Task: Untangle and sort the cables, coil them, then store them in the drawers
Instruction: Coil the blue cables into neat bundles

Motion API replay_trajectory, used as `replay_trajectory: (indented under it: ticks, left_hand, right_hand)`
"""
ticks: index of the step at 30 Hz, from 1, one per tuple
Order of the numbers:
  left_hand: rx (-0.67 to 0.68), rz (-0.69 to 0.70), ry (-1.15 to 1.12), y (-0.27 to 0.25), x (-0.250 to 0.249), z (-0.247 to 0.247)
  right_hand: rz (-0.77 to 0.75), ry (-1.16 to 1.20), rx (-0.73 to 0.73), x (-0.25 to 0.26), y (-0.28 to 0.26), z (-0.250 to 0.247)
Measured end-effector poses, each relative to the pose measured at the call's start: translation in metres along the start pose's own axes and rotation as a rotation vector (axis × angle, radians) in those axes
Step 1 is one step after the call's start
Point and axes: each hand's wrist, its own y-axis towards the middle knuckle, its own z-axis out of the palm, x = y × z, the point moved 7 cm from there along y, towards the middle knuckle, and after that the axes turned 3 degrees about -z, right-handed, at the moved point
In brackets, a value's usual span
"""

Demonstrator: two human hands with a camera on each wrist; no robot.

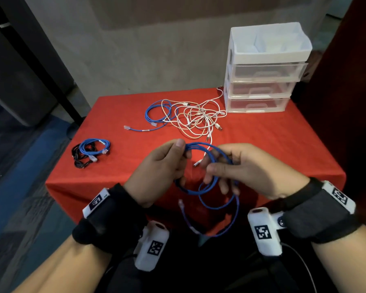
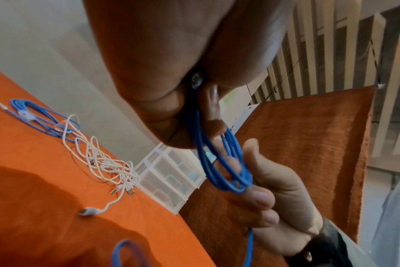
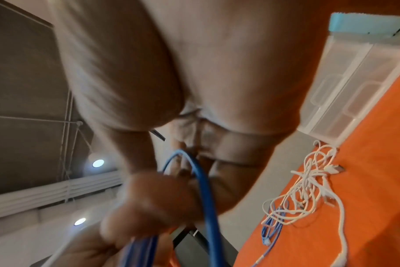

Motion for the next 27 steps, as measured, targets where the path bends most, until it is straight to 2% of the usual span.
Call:
replay_trajectory:
  ticks: [4,8,12,15,17,20,23,27]
  left_hand:
    - [0.066,0.007,0.025,-0.001,-0.002,-0.003]
    - [0.091,0.04,0.106,-0.005,-0.007,-0.005]
    - [-0.102,0.091,0.099,-0.001,-0.01,-0.031]
    - [-0.252,0.036,-0.124,0.001,-0.008,-0.057]
    - [-0.274,-0.012,-0.259,-0.001,-0.004,-0.065]
    - [-0.281,-0.107,-0.419,-0.004,0.014,-0.06]
    - [-0.273,-0.197,-0.609,-0.004,0.032,-0.04]
    - [-0.226,-0.244,-0.75,0.0,0.034,-0.021]
  right_hand:
    - [-0.029,0.005,-0.124,0.006,0.005,-0.009]
    - [-0.045,-0.037,-0.107,0.01,0.004,-0.006]
    - [-0.035,-0.121,-0.139,0.005,0.007,-0.014]
    - [-0.017,-0.289,-0.138,-0.007,0.003,-0.024]
    - [0.032,-0.391,-0.123,-0.018,0.001,-0.026]
    - [0.044,-0.096,-0.259,-0.024,0.004,-0.027]
    - [-0.065,0.17,-0.429,-0.01,0.01,-0.022]
    - [-0.105,0.311,-0.367,-0.003,0.017,0.007]
